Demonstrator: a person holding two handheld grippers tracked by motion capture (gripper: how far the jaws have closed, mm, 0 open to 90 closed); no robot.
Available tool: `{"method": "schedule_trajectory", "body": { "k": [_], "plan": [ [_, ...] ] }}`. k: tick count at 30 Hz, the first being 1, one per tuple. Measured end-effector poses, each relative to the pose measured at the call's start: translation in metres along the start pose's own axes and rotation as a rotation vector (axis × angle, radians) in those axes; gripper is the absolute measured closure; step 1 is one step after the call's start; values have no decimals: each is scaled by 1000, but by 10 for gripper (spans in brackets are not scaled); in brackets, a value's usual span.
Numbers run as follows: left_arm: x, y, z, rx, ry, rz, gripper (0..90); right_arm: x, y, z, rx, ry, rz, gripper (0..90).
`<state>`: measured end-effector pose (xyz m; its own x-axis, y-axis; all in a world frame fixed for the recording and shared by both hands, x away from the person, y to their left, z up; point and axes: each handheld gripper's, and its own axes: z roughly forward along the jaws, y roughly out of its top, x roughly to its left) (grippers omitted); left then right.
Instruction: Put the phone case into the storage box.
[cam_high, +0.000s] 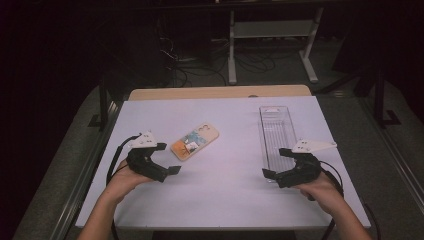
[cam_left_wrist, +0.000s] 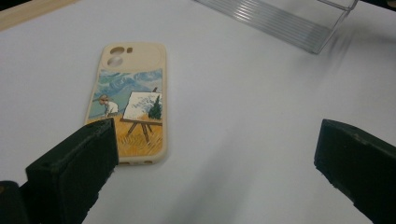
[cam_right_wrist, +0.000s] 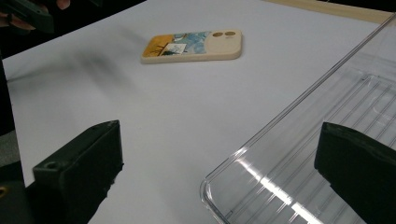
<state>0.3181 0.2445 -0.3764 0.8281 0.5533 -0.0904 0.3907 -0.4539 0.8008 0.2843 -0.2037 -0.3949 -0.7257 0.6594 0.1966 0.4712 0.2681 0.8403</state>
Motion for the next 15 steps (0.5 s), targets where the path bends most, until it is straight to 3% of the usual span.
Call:
{"method": "schedule_trajectory", "body": {
  "k": [15],
  "plan": [
    [2, 9, 7, -10, -5, -3, 0, 0, 0, 0, -3, 1, 1, 7]
  ]
}}
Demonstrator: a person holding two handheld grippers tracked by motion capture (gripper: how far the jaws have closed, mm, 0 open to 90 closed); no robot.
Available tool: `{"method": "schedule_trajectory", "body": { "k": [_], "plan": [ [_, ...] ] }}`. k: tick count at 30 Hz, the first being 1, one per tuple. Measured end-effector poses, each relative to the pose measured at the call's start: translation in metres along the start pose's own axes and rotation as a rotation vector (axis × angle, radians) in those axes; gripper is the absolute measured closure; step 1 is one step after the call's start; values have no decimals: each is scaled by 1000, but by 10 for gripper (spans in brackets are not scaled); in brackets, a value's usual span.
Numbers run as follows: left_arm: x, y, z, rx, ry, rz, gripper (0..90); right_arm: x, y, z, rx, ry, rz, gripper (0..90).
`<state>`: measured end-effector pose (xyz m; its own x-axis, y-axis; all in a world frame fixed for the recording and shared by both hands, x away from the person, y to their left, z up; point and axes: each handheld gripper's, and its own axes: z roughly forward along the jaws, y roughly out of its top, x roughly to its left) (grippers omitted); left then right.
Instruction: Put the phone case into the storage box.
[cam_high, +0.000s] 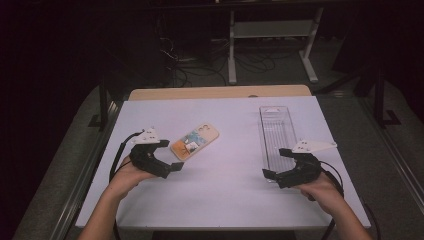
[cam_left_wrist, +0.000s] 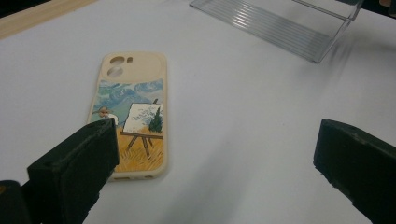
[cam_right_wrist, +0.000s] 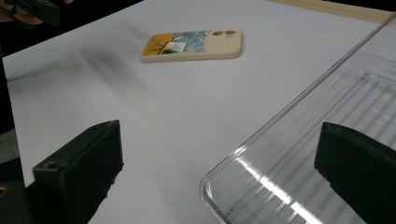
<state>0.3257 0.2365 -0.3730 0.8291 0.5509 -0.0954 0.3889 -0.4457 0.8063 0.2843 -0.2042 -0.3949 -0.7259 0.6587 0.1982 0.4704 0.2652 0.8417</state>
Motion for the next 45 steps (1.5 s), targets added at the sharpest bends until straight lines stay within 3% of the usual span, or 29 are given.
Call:
{"method": "schedule_trajectory", "body": {
  "k": [16, 21, 22, 27, 45],
  "plan": [
    [3, 12, 10, 4, 16, 16, 0, -1, 0, 1, 4, 3, -3, 6],
    [4, 17, 13, -11, 19, 3, 0, -1, 0, 1, 1, -1, -1, 7],
    [5, 18, 14, -6, 21, 19, 0, -1, 0, 1, 0, -1, 0, 6],
    [8, 24, 18, -5, 27, 26, 0, 0, 0, 2, 2, 1, -3, 6],
    [16, 39, 28, -13, 34, 13, 0, 0, 0, 2, 3, -1, 1, 7]
  ]
}}
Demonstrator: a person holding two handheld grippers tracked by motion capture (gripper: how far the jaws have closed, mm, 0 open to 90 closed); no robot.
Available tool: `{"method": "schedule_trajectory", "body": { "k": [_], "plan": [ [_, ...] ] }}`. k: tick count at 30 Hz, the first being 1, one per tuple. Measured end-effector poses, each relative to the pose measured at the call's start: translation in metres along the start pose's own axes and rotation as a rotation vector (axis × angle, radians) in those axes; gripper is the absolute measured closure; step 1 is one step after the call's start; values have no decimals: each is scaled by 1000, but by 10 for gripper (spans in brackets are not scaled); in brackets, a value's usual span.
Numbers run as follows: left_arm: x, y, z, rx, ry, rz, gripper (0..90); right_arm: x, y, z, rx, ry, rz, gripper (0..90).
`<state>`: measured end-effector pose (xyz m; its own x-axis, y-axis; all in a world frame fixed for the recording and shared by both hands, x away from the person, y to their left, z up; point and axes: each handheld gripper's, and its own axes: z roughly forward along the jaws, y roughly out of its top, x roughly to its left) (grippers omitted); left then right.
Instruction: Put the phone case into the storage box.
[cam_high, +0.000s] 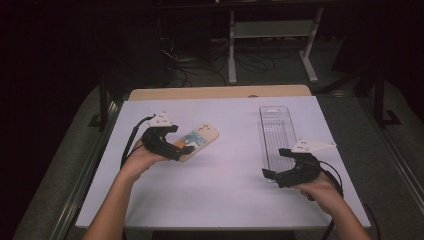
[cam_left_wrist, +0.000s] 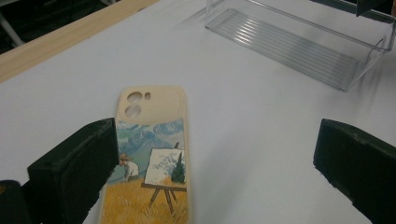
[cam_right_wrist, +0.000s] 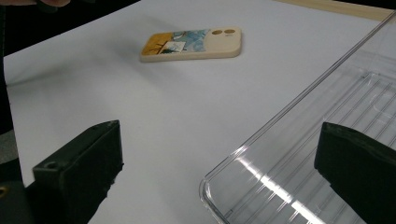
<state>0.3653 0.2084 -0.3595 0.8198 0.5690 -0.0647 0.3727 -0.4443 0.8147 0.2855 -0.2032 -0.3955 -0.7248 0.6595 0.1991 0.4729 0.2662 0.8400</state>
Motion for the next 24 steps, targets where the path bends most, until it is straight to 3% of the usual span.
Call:
{"method": "schedule_trajectory", "body": {
  "k": [24],
  "plan": [
    [13, 19, 14, -5, 3, 15, 0, 0, 0, 0, 1, -2, 0, 6]
  ]
}}
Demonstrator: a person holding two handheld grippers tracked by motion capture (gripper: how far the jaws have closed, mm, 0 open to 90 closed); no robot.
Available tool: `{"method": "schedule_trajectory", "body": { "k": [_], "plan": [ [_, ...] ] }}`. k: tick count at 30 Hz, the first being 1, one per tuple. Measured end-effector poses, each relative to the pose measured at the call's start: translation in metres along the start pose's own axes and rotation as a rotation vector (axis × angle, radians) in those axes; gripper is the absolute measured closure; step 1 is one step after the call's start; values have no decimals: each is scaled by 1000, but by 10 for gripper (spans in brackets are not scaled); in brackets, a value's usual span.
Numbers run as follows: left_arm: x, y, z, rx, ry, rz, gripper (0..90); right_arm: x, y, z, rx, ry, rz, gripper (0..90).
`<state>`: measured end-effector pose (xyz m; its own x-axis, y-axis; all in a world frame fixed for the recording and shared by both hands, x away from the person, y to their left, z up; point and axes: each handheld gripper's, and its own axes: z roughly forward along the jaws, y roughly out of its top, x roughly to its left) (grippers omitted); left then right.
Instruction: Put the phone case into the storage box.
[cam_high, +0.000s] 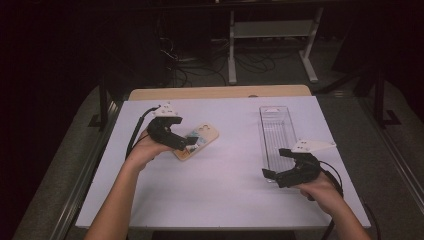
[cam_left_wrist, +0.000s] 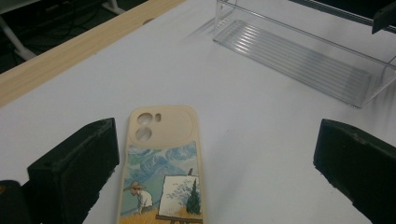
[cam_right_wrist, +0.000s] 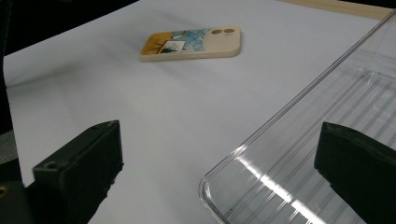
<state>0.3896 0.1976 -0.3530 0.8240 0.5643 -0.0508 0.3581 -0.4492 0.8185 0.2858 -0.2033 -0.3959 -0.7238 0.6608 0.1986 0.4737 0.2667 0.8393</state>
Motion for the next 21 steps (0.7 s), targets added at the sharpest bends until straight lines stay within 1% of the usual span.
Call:
{"method": "schedule_trajectory", "body": {
  "k": [1, 2, 3, 4, 7, 13, 14, 19, 20, 21],
  "plan": [
    [0, 1, 1, -4, -1, -6, 0, 0, 0, 0, 1, 0, -1, 6],
    [1, 2, 2, -5, 0, 5, 0, 0, 0, 0, 2, -1, -2, 7],
    [1, 3, 3, -3, 0, 0, 0, 0, 0, 0, 2, 0, -2, 6],
    [2, 4, 4, -8, 1, 6, 0, 0, 0, 0, 2, 0, -2, 6],
    [3, 7, 7, -14, -1, 5, 0, 0, 0, 0, 2, 1, 1, 6],
    [6, 11, 12, -13, -1, 6, 0, 0, 0, 1, 1, 3, -2, 6],
    [8, 12, 13, -8, 3, 14, 0, 0, 0, 1, 2, 2, -2, 6],
    [11, 13, 21, -4, 4, 15, 0, 1, -1, 2, 5, 3, 3, 6],
    [13, 13, 23, -3, 7, 28, 0, 1, -1, 2, 6, 4, 4, 7],
    [13, 13, 24, 0, 6, 16, 0, 0, -1, 2, 6, 3, 3, 7]
  ]
}}
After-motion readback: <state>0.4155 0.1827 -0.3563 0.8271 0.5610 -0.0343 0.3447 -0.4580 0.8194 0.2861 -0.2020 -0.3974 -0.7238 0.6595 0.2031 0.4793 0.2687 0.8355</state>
